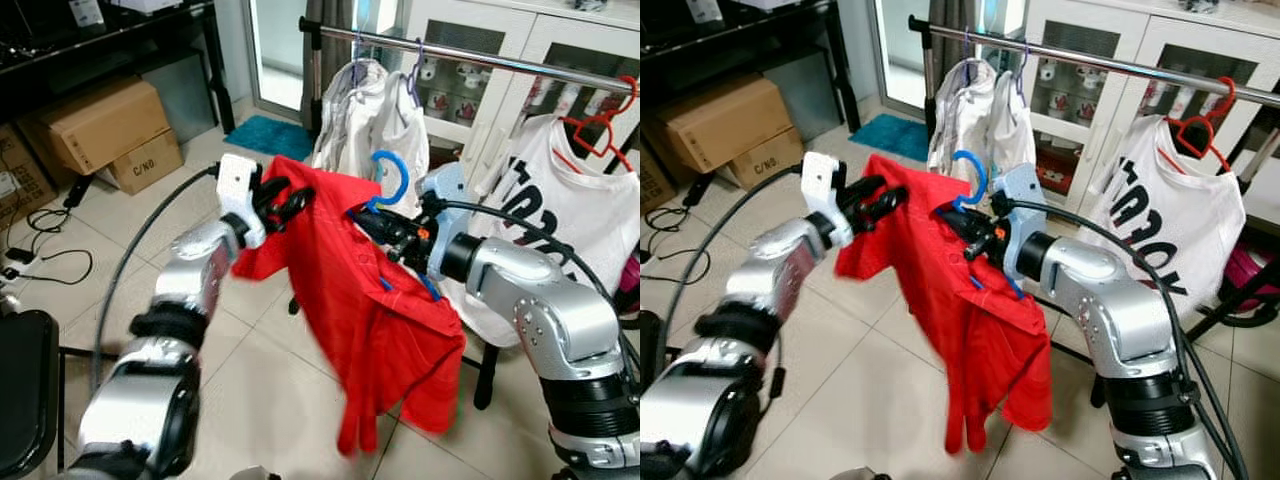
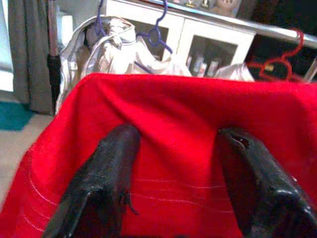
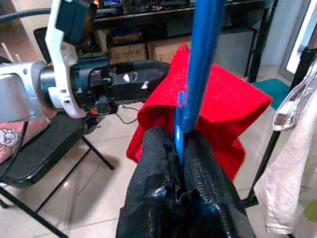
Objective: Hang hanger
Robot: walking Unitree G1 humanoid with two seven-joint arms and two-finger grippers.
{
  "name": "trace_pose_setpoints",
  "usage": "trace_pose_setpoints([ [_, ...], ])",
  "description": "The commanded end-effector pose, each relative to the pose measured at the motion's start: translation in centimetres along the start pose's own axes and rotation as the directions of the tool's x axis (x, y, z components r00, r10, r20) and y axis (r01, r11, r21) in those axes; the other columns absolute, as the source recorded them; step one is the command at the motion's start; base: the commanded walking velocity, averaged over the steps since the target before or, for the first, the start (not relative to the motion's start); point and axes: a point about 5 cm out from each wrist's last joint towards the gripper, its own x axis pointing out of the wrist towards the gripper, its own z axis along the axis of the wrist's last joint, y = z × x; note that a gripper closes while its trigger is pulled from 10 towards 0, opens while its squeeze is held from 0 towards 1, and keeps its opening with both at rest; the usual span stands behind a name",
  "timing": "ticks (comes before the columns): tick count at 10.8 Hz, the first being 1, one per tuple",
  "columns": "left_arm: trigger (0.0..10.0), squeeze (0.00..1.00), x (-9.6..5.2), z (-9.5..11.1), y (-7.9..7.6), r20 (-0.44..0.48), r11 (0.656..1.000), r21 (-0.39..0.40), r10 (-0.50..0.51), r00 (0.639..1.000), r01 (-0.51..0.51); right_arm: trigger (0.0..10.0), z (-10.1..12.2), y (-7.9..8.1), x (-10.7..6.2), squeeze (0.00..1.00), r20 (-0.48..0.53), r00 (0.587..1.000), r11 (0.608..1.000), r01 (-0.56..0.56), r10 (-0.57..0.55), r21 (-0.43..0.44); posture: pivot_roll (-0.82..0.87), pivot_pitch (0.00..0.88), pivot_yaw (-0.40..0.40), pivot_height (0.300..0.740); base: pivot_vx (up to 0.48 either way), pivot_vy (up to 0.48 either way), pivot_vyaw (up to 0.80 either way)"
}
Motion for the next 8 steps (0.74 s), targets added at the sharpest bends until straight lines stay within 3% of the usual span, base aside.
trace_pose_setpoints([
  [1,10.0,0.00,0.5,0.3,-0.1,-0.003,0.999,-0.052,0.009,1.000,-0.009,10.0,0.7,0.6,-0.1,0.00,0.020,0.999,0.999,-0.033,0.033,-0.030,-0.17,0.000,0.025,0.740,0.000,0.000,0.00],
  [3,10.0,0.00,1.1,0.0,-0.8,-0.017,0.995,-0.094,-0.019,1.000,0.018,10.0,0.7,0.8,-0.1,0.00,0.022,0.999,0.998,-0.047,0.048,-0.039,-0.17,0.000,0.027,0.740,0.000,0.000,0.00],
  [4,1.0,0.00,1.5,-0.1,-1.5,-0.016,0.992,-0.112,-0.051,0.999,0.049,10.0,0.7,0.9,-0.1,0.00,0.021,0.999,0.998,-0.048,0.049,-0.038,-0.17,0.000,0.030,0.740,0.000,0.000,0.00],
  [5,0.0,0.00,1.5,-0.3,-1.8,-0.021,0.992,-0.117,-0.059,0.998,0.056,10.0,0.7,0.8,-0.1,0.00,0.021,0.999,0.998,-0.046,0.047,-0.037,-0.17,0.000,0.030,0.740,0.000,0.000,0.00],
  [8,0.0,0.00,1.5,-0.7,-1.7,-0.044,0.992,-0.117,-0.043,0.998,0.038,10.0,0.7,0.8,-0.1,0.00,0.020,0.999,0.998,-0.048,0.049,-0.035,-0.17,0.000,0.029,0.740,0.000,0.000,0.00],
])
